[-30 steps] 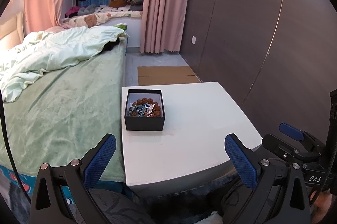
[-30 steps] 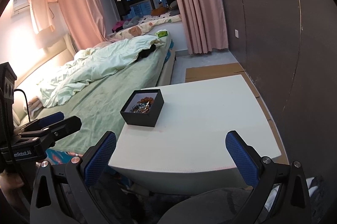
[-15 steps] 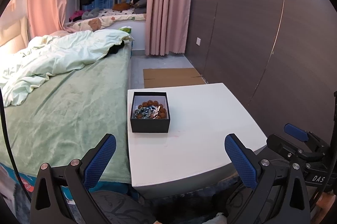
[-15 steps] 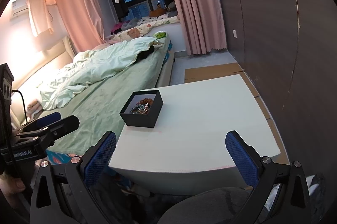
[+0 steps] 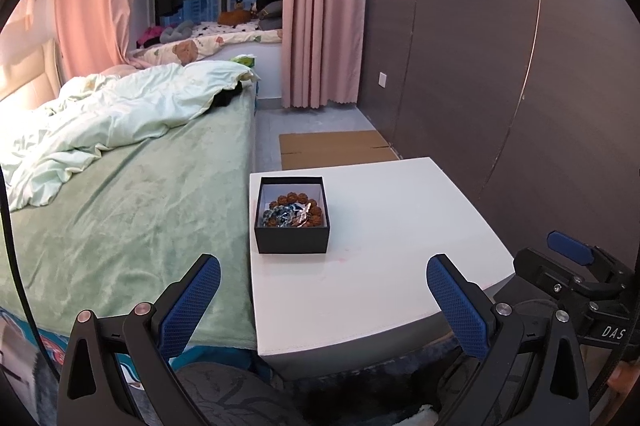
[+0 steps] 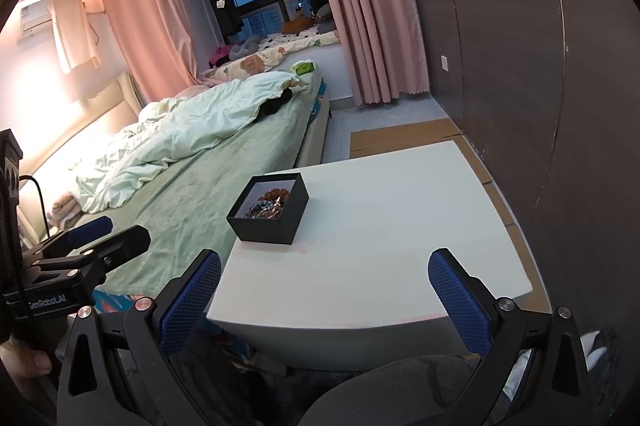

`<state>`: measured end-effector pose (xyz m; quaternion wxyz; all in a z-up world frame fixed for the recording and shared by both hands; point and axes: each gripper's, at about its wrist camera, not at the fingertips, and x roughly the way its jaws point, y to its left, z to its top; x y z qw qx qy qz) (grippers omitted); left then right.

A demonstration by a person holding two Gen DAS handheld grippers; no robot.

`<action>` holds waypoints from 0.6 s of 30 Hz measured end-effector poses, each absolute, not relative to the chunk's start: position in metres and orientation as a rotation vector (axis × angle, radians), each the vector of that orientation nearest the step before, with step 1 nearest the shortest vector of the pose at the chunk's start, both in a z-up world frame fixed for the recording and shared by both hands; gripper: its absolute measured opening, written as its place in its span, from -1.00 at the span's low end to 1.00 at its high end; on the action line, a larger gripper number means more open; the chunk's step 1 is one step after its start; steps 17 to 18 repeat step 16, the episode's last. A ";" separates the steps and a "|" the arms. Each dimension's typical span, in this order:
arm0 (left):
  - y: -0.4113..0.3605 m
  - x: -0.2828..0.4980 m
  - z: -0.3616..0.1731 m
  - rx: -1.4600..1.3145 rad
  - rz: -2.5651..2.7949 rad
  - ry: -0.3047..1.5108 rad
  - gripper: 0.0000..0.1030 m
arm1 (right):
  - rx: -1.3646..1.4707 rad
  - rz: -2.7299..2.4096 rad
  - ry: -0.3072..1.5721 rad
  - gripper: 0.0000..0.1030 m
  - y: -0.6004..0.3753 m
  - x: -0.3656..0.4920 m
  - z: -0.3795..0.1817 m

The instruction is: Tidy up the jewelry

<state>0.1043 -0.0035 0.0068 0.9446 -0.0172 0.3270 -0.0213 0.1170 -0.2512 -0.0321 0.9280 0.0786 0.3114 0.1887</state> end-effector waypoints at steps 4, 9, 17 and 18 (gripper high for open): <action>-0.004 0.103 0.007 -0.040 -0.047 0.667 1.00 | 0.162 0.387 0.638 1.00 -0.252 0.117 -0.032; -0.005 0.100 0.006 -0.037 -0.058 0.664 1.00 | 0.158 0.385 0.637 1.00 -0.252 0.117 -0.032; -0.006 0.093 0.007 -0.033 -0.065 0.657 1.00 | 0.158 0.358 0.630 1.00 -0.258 0.117 -0.030; -0.006 0.093 0.007 -0.033 -0.065 0.657 1.00 | 0.158 0.358 0.630 1.00 -0.258 0.117 -0.030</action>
